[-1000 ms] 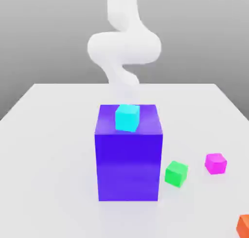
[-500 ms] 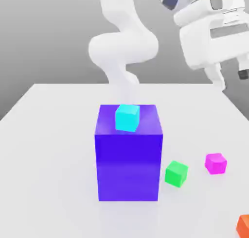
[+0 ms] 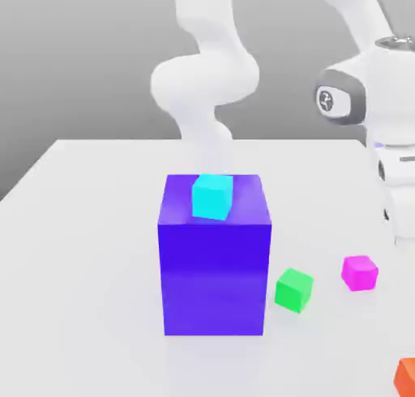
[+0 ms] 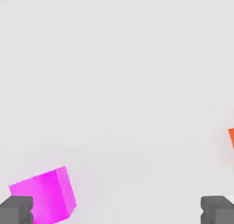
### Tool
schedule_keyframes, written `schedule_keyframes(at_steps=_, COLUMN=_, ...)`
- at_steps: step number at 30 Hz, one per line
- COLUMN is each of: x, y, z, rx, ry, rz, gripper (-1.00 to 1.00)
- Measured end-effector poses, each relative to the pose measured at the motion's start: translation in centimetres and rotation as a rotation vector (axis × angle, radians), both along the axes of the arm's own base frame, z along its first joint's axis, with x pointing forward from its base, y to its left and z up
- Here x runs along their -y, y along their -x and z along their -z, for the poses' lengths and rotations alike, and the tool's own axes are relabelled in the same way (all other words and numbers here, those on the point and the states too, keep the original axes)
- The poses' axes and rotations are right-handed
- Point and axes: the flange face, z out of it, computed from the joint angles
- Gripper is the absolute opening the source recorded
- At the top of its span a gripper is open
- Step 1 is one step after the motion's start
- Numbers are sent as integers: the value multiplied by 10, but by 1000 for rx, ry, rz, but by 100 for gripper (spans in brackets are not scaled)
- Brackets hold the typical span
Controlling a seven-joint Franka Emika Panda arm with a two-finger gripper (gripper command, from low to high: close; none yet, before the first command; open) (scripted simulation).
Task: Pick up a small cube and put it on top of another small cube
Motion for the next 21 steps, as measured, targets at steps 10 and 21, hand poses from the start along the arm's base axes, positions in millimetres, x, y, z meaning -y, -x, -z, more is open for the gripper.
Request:
schedule_keyframes(at_steps=10, x=0, y=37, z=77, rx=4, ry=99, rz=-192, gripper=0)
schedule_keyframes(at_steps=21, x=2, y=40, z=114, rx=-6, ry=100, rz=-190, gripper=-100)
